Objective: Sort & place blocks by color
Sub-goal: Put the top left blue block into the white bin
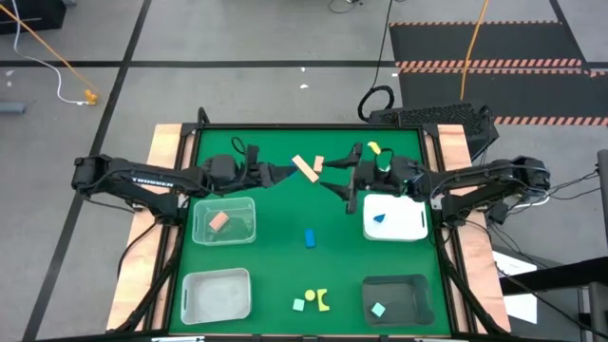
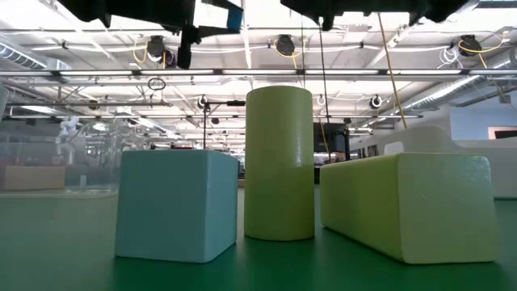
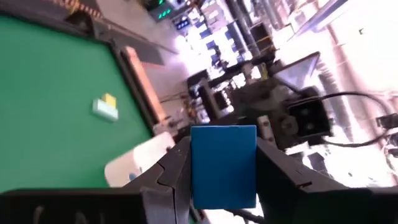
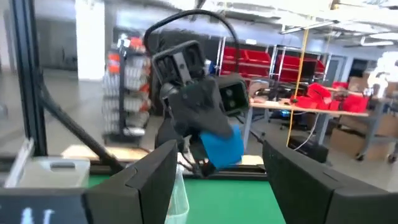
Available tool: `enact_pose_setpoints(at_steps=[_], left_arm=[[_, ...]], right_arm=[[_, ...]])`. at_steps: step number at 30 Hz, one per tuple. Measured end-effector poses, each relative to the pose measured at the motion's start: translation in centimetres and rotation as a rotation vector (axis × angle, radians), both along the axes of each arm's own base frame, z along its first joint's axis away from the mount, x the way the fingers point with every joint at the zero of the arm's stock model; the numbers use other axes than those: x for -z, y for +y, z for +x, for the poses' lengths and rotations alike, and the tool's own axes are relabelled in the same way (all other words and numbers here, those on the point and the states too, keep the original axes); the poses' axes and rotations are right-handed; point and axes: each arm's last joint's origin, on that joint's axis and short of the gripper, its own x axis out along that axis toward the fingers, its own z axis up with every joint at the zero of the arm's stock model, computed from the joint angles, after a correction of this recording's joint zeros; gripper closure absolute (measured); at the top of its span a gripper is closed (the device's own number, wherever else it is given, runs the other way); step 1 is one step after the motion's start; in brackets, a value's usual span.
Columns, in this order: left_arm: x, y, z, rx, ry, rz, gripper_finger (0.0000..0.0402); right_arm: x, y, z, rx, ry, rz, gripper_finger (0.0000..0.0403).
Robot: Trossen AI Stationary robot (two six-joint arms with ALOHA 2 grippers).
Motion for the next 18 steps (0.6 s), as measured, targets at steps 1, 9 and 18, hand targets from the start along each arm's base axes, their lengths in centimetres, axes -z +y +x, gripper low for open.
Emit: enact_pose_setpoints(at_steps=[1,9,18], left_arm=[[0.0,-0.1,0.1,0.005,-0.016,-0.004,0.0269],[-0.3,-0.7,0.6,0.056,-0.076,-0.017,0.0269],[0.2,-2.0,0.9,0.143,-0.071,-0.096,0.0269]], right_arm=[[-0.1,0.2,0.5,0.009,0.014,-0.027,0.0169],[0.7,0.8,3.3,0.054,0.111,-0.143,0.0143],[0.8,1.5,5.8,0.036,0.070,-0.136,0.0140]])
